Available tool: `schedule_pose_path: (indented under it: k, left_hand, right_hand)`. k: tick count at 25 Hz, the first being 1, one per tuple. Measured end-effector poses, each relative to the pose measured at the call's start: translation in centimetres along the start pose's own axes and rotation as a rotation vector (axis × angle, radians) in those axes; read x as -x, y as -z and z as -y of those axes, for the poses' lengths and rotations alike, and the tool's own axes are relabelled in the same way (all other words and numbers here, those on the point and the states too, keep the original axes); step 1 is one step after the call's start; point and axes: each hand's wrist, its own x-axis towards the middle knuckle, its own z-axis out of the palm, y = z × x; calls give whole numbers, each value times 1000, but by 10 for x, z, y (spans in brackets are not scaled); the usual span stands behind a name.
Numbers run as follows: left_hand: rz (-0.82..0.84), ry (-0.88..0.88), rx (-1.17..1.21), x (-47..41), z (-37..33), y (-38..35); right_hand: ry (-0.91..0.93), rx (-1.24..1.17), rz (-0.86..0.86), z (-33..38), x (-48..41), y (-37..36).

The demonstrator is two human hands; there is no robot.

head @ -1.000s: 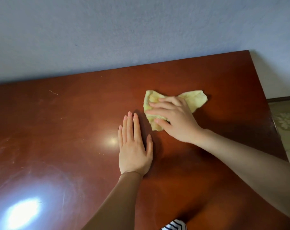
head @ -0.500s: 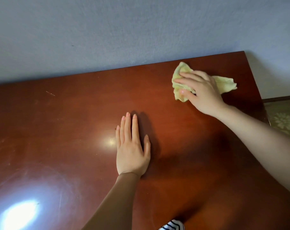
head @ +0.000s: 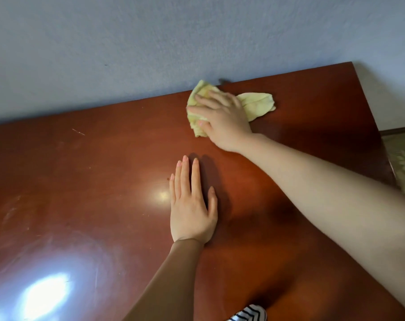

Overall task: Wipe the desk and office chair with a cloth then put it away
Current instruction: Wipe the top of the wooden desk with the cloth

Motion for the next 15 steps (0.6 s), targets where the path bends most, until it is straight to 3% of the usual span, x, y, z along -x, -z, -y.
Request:
schedule_pose_path:
  k: [3,7,12,15]
  left_hand:
    - [4,3,-5,1,2,-1]
    - [9,-18,5,1,3,-2]
    - [17,-12,-3,0,3,-3]
    - [15,-9,4,1,3,-3]
  right_hand:
    - [144,-54,41,18,31,-5]
    - [131,-141,-23,-1,84,-1]
    - [-96,-34,-193,-60,123,15]
    - [-323,-18,-245,-106,119,30]
